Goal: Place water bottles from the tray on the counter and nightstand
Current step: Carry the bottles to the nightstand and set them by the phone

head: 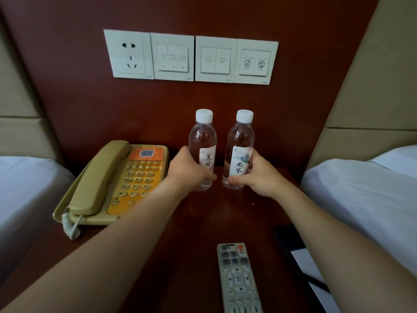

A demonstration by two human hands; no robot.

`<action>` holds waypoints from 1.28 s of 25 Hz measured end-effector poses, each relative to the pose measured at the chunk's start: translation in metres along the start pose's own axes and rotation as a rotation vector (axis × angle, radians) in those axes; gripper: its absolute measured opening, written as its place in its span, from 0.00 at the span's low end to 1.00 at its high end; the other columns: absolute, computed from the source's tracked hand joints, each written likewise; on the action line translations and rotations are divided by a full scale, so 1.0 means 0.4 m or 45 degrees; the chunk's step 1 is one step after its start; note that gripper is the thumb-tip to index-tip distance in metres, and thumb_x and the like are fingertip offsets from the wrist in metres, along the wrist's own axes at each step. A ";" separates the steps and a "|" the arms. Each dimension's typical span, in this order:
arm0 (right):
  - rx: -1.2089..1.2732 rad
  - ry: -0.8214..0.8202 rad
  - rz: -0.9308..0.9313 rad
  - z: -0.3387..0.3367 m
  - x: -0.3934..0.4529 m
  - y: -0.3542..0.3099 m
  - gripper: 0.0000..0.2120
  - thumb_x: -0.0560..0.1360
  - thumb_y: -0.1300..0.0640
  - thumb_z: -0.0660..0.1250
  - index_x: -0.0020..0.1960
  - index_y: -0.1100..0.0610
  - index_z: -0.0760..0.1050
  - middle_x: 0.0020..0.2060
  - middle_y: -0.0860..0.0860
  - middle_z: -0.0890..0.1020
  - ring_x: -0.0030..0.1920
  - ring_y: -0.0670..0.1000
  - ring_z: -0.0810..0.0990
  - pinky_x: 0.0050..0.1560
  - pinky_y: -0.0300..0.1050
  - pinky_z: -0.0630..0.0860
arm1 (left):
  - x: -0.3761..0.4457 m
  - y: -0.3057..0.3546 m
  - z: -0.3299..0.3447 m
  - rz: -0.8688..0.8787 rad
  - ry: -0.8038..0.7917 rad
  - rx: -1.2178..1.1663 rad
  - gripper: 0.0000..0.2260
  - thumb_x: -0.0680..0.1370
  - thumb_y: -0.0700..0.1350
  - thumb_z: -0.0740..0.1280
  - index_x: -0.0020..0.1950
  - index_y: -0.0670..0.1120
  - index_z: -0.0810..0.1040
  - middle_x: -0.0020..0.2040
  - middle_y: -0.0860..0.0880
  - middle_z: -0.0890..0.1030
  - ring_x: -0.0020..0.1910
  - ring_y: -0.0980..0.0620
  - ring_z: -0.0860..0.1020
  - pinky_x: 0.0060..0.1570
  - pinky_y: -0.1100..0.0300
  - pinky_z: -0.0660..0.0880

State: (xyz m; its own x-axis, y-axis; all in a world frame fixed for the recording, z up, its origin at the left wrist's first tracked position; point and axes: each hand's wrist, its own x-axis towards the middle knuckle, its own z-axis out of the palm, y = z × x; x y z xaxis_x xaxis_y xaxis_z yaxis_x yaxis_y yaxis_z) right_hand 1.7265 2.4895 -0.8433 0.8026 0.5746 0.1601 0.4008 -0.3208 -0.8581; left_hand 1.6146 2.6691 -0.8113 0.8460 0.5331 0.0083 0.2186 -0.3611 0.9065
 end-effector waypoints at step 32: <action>-0.259 -0.019 -0.044 -0.186 -0.008 -0.046 0.46 0.52 0.28 0.79 0.65 0.28 0.61 0.59 0.36 0.76 0.53 0.39 0.82 0.43 0.33 0.80 | -0.031 -0.044 0.061 -0.131 -0.092 -0.253 0.46 0.60 0.40 0.79 0.74 0.45 0.60 0.52 0.49 0.80 0.48 0.50 0.80 0.39 0.57 0.77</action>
State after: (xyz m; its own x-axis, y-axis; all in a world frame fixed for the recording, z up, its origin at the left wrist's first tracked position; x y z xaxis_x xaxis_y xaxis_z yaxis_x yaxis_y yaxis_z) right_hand 1.7494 2.4374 -0.7917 0.7806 0.5988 0.1791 0.5104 -0.4454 -0.7356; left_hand 1.6122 2.6502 -0.8376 0.8584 0.5006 -0.1125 0.2116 -0.1457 0.9664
